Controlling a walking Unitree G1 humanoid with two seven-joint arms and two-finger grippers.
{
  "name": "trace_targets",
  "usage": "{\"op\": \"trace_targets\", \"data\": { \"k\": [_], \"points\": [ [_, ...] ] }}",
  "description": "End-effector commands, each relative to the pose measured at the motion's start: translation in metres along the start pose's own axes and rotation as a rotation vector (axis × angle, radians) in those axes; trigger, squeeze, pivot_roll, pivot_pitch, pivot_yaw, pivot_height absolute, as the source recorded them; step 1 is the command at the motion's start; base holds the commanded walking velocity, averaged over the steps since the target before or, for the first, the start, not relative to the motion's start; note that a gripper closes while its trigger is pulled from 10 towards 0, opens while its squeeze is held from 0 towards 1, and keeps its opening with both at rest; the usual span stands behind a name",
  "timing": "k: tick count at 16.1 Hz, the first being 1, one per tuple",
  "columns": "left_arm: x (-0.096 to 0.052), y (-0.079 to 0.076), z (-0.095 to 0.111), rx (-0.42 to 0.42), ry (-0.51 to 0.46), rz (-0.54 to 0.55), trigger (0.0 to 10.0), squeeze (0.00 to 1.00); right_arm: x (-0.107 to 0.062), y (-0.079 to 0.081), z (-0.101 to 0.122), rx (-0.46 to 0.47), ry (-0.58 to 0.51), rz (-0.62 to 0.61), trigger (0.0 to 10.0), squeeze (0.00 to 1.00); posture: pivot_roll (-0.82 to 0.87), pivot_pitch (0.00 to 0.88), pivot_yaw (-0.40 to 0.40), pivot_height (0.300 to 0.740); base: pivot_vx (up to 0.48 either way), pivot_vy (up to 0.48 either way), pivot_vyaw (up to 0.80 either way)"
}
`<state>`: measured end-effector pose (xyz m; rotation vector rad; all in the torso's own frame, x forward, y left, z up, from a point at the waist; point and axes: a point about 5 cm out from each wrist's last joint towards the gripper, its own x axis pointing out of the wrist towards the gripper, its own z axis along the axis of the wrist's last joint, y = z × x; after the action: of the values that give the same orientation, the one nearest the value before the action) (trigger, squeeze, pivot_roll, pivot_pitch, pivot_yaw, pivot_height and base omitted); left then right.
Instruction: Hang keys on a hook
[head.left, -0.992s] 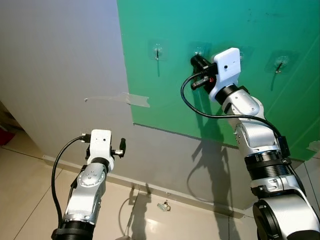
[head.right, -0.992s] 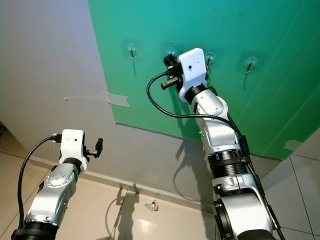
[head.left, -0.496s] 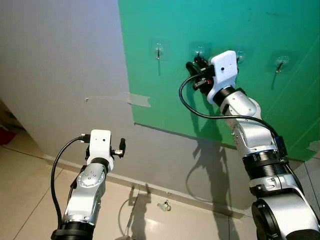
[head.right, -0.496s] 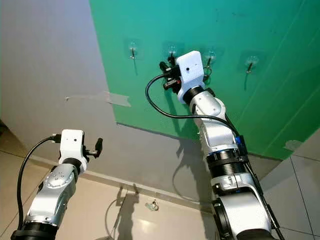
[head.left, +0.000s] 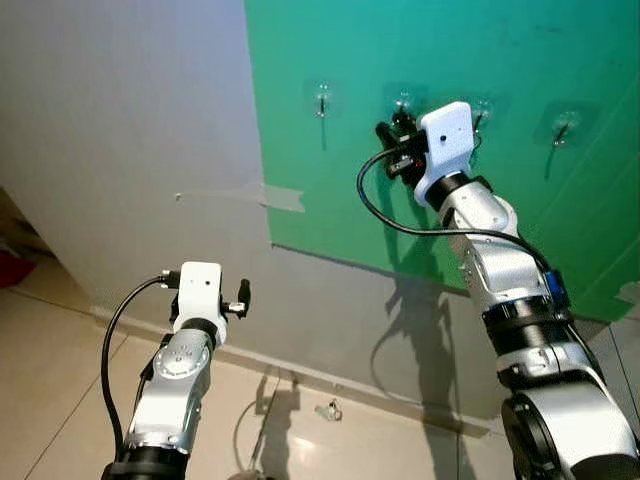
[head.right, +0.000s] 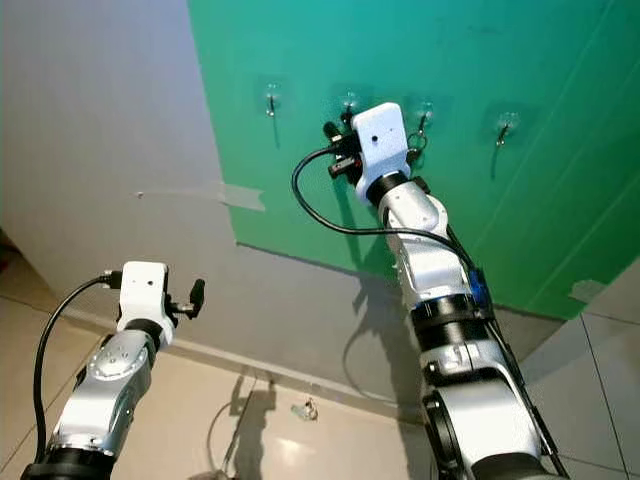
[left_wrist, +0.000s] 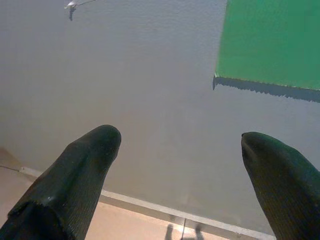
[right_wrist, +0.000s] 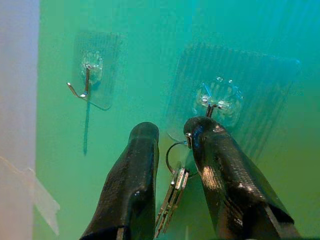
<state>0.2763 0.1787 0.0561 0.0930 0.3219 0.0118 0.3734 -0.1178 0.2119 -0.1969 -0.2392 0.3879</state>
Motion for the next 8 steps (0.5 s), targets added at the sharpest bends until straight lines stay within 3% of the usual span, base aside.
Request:
{"op": "trace_targets", "data": {
  "k": [1, 3, 8],
  "points": [
    [0.0007, -0.0011, 0.0036, 0.009, -0.010, 0.005, 10.0, 0.00, -0.0010, -0.0320, 0.0086, -0.022, -0.015, -0.162, 10.0, 0.00, -0.04, 0.000, -0.010, 0.740, 0.000, 0.000, 0.00],
    [0.0007, -0.0012, 0.0036, 0.009, -0.009, 0.003, 10.0, 0.00, -0.0016, -0.0371, 0.0094, -0.044, -0.020, -0.188, 10.0, 0.00, -0.04, 0.000, -0.012, 0.740, 0.000, 0.000, 0.00],
    [-0.0004, -0.0016, 0.0008, 0.010, 0.001, 0.000, 10.0, 0.00, -0.0017, -0.0290, 0.0060, -0.101, -0.037, -0.170, 10.0, 0.00, -0.05, 0.000, -0.016, 0.740, 0.000, 0.000, 0.00]
  ]
}}
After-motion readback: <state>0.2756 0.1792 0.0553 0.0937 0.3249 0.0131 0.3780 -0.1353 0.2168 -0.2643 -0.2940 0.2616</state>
